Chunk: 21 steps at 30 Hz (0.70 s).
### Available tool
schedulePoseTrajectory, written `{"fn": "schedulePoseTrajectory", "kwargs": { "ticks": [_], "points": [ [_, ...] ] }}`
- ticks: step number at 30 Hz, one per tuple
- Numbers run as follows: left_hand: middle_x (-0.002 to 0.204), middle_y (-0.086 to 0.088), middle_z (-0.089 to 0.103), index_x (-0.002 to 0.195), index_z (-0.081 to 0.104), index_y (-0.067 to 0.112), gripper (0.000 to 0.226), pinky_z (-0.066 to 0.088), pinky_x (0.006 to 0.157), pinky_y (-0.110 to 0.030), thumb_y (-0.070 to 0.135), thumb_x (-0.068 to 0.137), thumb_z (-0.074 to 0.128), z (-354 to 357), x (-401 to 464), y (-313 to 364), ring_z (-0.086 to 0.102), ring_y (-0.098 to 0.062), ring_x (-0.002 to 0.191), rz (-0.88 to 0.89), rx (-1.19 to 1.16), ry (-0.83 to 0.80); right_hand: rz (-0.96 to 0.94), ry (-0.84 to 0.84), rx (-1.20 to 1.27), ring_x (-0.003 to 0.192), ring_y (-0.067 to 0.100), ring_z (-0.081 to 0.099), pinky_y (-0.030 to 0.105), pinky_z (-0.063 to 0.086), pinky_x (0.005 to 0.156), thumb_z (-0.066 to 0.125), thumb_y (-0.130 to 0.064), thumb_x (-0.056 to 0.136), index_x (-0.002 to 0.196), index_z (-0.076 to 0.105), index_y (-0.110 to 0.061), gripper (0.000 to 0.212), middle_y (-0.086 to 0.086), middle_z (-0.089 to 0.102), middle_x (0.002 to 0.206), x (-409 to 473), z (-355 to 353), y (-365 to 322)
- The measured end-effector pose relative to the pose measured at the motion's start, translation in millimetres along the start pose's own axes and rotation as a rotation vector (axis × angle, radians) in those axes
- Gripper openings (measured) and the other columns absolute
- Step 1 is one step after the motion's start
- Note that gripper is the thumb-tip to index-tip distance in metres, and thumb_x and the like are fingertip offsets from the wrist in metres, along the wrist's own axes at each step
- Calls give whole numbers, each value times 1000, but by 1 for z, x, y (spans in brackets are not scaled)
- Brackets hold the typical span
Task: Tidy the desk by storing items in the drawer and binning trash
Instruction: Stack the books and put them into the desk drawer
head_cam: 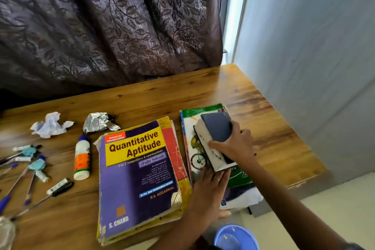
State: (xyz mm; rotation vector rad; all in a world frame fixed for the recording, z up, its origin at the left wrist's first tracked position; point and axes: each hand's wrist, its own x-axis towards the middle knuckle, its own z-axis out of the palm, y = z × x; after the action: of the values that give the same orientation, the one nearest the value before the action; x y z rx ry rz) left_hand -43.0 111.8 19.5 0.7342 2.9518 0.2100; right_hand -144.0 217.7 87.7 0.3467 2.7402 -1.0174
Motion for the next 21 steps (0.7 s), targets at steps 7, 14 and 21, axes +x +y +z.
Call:
{"fn": "schedulePoseTrajectory", "kwargs": {
  "ticks": [7,14,21],
  "points": [
    [120,1,66,122,63,15,77,54,86,-33,61,60,70,-5,-23,17,64,-16,107,-43,49,229,-201,211,-160,128,28,27,49,27,100,62,-66,68,136,31,-29,83,6,27,141,-17,23,12],
    [126,7,61,122,62,22,45,39,103,-34,34,80,53,7,-72,24,52,-13,117,-28,-88,369,-394,476,193,122,20,38,39,26,98,45,-39,80,107,59,-26,33,1,47,123,-65,38,44],
    [97,20,63,96,64,37,27,40,81,-20,22,73,58,66,-124,33,56,-4,95,-102,-456,367,-410,83,478,70,0,55,7,39,61,54,-12,76,66,58,-23,15,-11,60,69,-157,69,114]
  ]
}}
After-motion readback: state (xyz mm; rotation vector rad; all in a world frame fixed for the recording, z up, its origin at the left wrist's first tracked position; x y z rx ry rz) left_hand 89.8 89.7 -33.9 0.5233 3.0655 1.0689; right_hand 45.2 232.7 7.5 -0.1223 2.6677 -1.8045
